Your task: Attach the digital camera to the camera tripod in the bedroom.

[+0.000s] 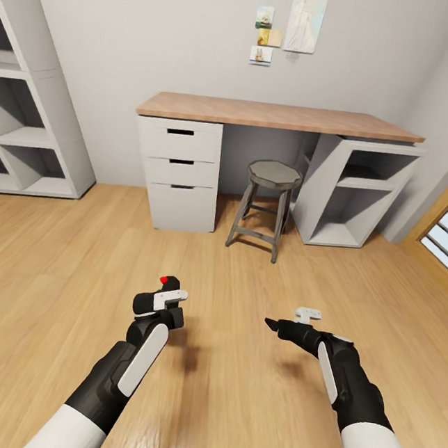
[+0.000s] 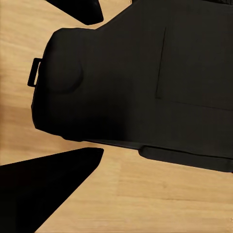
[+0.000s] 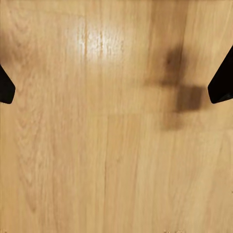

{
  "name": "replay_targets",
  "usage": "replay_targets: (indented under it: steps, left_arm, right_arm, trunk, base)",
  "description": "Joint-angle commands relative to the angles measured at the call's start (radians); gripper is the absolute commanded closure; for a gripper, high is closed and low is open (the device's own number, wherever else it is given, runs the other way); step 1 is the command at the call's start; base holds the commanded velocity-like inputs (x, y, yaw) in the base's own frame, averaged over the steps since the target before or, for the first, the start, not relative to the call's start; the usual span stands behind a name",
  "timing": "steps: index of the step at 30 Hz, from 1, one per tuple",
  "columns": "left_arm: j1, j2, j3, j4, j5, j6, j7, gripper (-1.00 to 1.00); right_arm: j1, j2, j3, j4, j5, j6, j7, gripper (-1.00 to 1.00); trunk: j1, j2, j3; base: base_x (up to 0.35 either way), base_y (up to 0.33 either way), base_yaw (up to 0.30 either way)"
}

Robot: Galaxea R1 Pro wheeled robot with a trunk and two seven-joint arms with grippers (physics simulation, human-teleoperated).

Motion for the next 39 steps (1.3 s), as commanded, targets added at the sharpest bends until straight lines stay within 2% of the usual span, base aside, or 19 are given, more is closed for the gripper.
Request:
replay_targets:
  steps: [1,39]
  left_arm:
    - [-0.001,0.000,-0.001,-0.001,0.009,0.002,0.008,1.00]
    - [-0.001,0.000,0.003,0.000,0.013,0.003,0.006,1.00]
  right_arm:
    - [0.000,0.000,-0.002,-0.001,0.001,0.006,0.005,-1.00]
    - [0.000,0.001,0.001,-0.001,-0.005,0.007,0.005,-1.00]
  trunk:
    - [-0.001,0.000,0.003]
    - [-0.018,0.009,0.150]
  base:
    - [0.000,0.000,0.000]
    - [0.000,0.000,0.000]
